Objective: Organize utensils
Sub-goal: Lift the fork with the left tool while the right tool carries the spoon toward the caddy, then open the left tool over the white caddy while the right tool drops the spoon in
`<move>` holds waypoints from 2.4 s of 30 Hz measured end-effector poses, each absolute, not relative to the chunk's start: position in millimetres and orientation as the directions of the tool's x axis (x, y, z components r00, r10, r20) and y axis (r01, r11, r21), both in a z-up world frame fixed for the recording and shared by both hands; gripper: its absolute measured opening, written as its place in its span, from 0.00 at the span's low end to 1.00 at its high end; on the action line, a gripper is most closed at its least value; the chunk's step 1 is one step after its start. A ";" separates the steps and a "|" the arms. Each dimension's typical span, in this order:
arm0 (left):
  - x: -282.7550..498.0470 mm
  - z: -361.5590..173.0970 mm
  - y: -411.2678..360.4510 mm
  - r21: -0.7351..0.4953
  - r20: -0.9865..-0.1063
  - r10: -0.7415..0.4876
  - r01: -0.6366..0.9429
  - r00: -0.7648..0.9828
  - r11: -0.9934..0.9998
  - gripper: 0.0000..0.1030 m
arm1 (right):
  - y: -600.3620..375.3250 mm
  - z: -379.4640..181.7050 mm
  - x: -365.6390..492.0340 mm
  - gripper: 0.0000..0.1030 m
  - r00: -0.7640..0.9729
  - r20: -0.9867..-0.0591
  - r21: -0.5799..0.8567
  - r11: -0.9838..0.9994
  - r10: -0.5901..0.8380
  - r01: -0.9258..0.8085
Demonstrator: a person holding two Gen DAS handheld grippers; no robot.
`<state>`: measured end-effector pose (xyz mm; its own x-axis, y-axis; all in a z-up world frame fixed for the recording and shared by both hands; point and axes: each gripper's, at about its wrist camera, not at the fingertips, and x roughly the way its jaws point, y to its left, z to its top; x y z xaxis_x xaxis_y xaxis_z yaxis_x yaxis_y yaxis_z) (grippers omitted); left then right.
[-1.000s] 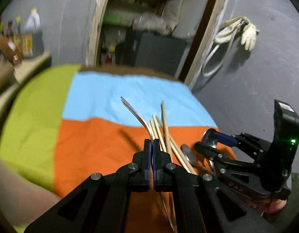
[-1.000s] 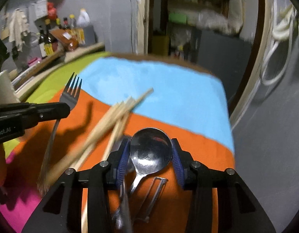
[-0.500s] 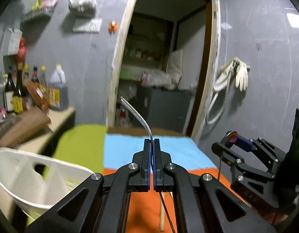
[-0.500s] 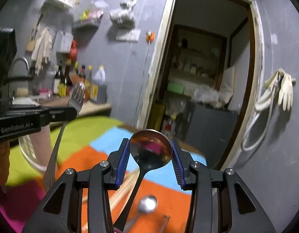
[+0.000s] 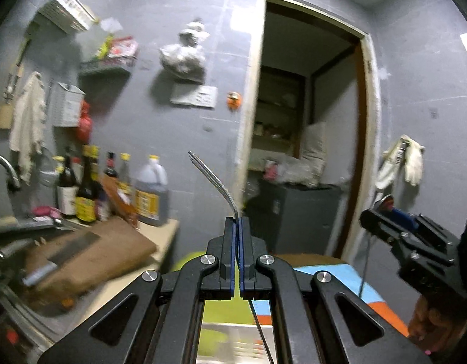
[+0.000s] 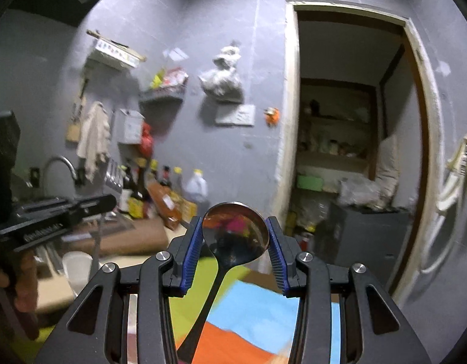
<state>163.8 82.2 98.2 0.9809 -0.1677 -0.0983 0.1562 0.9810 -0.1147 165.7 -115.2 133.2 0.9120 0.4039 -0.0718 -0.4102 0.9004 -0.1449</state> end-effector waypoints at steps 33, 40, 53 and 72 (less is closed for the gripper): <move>187.3 27.4 139.0 -0.094 -0.293 -0.118 0.094 0.949 0.991 0.01 | -41.4 43.7 186.8 0.39 0.806 -0.257 -0.130 0.808 0.533 -0.575; 178.0 32.7 142.0 -0.132 -0.309 -0.148 0.112 0.940 0.985 0.15 | -42.9 38.6 179.9 0.39 0.793 -0.272 -0.130 0.796 0.545 -0.591; 151.3 68.0 129.4 -0.177 -0.185 -0.161 0.129 0.969 0.976 0.55 | -73.1 69.3 166.5 0.70 0.829 -0.174 -0.075 0.832 0.532 -0.549; 135.4 82.6 31.9 -0.222 -0.114 -0.322 0.292 0.940 0.930 0.90 | -195.4 115.7 115.1 1.00 0.961 -0.041 -0.089 0.957 0.273 -0.276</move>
